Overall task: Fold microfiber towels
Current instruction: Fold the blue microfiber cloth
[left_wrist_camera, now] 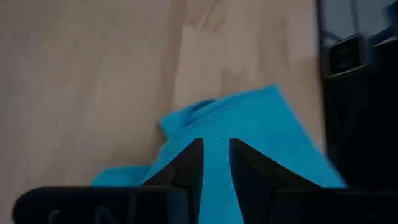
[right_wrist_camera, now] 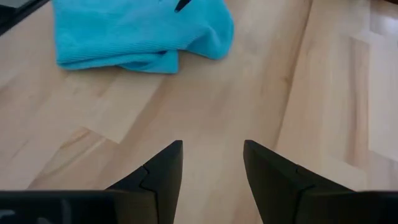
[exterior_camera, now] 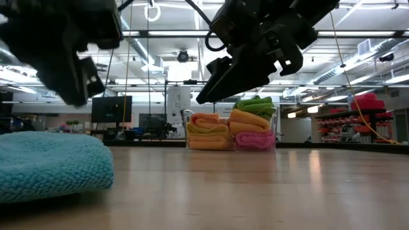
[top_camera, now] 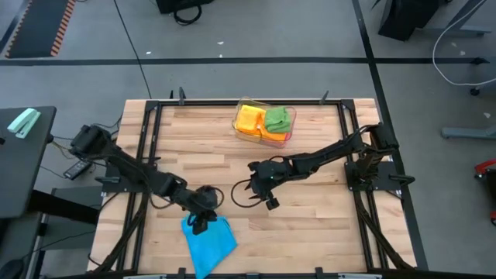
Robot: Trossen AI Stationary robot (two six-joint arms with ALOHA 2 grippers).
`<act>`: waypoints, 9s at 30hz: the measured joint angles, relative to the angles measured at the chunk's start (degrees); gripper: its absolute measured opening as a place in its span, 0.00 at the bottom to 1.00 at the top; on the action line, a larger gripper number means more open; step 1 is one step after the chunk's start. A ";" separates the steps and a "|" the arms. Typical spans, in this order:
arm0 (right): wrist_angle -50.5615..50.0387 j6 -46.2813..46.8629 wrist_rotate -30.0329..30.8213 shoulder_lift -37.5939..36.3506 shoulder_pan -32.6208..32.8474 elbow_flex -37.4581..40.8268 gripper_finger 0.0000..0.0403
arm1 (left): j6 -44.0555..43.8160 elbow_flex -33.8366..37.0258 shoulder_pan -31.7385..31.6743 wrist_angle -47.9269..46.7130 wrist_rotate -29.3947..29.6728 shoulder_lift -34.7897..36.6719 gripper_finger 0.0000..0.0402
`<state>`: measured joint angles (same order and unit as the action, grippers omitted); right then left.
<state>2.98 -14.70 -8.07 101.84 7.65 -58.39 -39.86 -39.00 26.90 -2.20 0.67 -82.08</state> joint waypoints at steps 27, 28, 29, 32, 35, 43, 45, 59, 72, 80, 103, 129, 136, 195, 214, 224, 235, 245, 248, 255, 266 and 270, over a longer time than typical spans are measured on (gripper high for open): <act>-0.93 1.73 0.06 0.02 -0.38 0.00 0.44 | 10.80 0.00 -0.22 3.59 0.13 -5.66 0.37; -0.93 1.73 0.06 0.02 -0.38 0.00 0.44 | 10.80 0.00 -0.32 3.22 0.15 -5.67 0.37; -0.93 1.73 0.07 0.02 -0.38 0.00 0.44 | 10.68 -0.01 -0.34 2.83 0.16 -5.90 0.38; -0.93 1.73 0.08 0.02 -0.38 0.00 0.44 | 10.54 0.02 0.18 -0.47 0.13 -6.53 0.39; -1.21 2.24 0.06 0.02 -0.36 0.00 0.44 | 10.55 0.00 0.84 -1.26 -0.44 -7.62 0.40; -1.18 1.74 0.06 0.04 -0.34 0.00 0.44 | 13.66 -0.03 -0.47 -0.66 -2.18 -7.51 0.16; -1.18 1.68 0.06 0.04 -0.38 0.00 0.44 | 16.28 -0.70 -2.27 -1.93 -5.46 -7.10 0.05; -4.14 -0.31 0.11 0.04 -0.38 -0.04 0.44 | 30.08 -18.21 -15.20 -27.27 -5.26 4.25 0.04; -17.29 -4.83 4.95 0.04 -0.25 -0.04 0.44 | 37.84 -30.65 -15.70 -32.25 -3.59 6.82 0.06; -29.49 -3.08 2.03 0.04 1.09 -0.04 0.44 | 29.14 -39.96 -15.02 -38.70 -9.36 6.79 0.02; -15.44 -1.63 2.05 0.04 2.10 -0.04 0.44 | 21.48 -35.22 -14.62 -44.17 -3.64 5.36 0.08; -10.62 0.18 1.98 0.04 2.30 -0.04 0.44 | 15.76 -16.16 -4.53 -17.60 -6.03 -14.94 0.29; -11.87 1.31 1.97 0.04 2.30 -0.04 0.44 | 21.44 -16.41 -3.31 -10.79 -5.79 -20.02 0.08; -32.63 16.60 19.13 -24.24 9.36 -1.95 0.44 | 52.09 -16.64 -13.80 29.32 21.83 -12.75 0.02; -32.54 18.82 24.18 -23.39 9.27 -0.37 0.63 | 51.02 -16.64 -15.13 33.02 21.67 -12.77 0.04; -13.15 20.64 24.48 -23.37 8.94 12.56 0.64 | 54.44 -16.64 -15.33 32.55 16.11 -12.77 0.05; -5.30 27.65 22.59 -23.37 8.80 18.60 0.64 | 61.72 -16.64 -15.88 32.25 16.17 -12.77 0.02; -0.55 28.60 23.42 -23.44 10.15 19.47 0.64 | 69.03 -16.64 -18.30 34.50 16.22 -12.77 0.06; -0.41 27.73 26.08 -23.52 10.98 18.20 0.64 | 69.07 -16.64 -19.09 35.84 16.21 -12.77 0.03; -0.80 24.19 30.11 -23.54 10.34 17.66 0.64 | 69.07 -16.64 -20.35 36.09 13.89 -12.77 0.04; -6.44 32.26 32.81 -23.21 10.48 20.50 0.64 | 69.18 -16.64 -20.36 35.59 10.36 -12.77 0.07; -4.07 34.75 36.06 -23.21 10.48 23.69 0.64 | 69.23 -16.64 -20.38 34.92 10.41 -12.77 0.04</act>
<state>-1.09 20.05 27.99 78.63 18.13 -34.70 29.37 -55.64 6.52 32.72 11.07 -94.85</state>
